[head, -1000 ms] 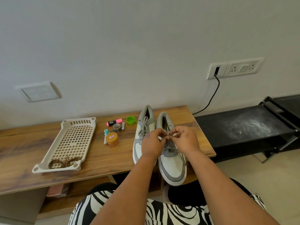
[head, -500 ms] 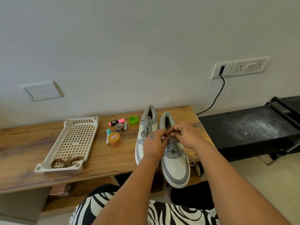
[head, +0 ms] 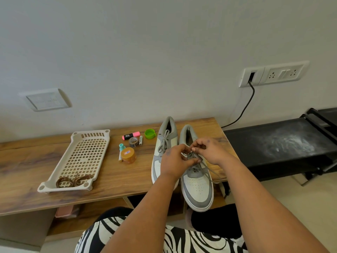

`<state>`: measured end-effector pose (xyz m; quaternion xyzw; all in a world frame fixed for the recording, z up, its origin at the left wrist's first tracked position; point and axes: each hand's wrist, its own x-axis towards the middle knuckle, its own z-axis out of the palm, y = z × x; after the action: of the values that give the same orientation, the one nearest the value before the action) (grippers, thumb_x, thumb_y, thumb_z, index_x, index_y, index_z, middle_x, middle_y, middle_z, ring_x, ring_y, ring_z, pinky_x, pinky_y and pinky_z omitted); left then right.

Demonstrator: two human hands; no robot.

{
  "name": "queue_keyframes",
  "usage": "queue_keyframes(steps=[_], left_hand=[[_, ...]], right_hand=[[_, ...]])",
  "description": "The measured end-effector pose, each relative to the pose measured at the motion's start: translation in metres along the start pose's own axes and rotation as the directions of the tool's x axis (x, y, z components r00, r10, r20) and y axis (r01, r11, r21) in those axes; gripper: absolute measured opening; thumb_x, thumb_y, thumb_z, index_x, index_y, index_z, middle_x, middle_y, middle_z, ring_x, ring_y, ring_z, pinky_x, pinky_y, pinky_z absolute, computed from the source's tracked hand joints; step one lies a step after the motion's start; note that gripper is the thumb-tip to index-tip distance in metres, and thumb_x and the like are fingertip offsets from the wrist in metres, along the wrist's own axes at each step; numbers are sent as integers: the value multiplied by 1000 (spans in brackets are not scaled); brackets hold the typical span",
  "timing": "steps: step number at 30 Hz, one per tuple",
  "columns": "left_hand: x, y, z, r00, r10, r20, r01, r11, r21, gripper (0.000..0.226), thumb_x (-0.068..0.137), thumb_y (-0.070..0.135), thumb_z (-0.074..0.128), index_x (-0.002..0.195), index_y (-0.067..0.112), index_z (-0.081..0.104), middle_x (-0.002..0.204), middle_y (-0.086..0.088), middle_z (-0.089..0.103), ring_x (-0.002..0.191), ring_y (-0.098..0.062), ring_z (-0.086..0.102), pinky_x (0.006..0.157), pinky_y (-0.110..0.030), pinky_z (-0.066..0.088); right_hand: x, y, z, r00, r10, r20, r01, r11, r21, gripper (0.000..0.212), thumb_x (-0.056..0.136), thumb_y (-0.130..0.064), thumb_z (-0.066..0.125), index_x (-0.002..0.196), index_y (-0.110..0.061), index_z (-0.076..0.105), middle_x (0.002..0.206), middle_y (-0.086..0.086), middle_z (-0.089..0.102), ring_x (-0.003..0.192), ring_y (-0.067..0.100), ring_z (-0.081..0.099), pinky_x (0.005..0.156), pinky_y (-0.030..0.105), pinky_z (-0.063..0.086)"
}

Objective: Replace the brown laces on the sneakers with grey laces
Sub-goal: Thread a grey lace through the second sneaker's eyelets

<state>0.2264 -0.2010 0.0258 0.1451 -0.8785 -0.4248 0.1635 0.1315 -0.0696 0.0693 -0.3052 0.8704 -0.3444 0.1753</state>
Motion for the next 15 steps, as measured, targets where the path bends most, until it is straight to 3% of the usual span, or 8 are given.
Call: queue_keyframes(steps=[6,11,15], left_hand=[[0,2,1,999,14,-40,-12,998,62,25,79,38,79,96,21,70,91,10,69,71,-4,65,71,-37,57],[1,3,3,996,54,-71,-47,995,92,15,85,33,75,90,19,70,84,10,68,68,-7,63,67,-34,54],[1,1,4,997,48,-55,-46,998,40,9,86,26,74,91,19,71,84,9,70,71,-8,63,69,-34,55]], right_hand=[[-1,0,1,1000,19,-5,-19,999,32,12,95,-25,61,102,-24,71,103,-4,67,99,13,60,85,33,50],[-1,-3,0,999,32,16,-33,997,69,17,100,-23,53,107,-25,68,106,-4,65,96,9,56,72,22,43],[3,-1,3,995,97,19,-99,990,97,8,96,-27,58,102,-25,64,102,-3,62,95,15,56,81,31,49]])
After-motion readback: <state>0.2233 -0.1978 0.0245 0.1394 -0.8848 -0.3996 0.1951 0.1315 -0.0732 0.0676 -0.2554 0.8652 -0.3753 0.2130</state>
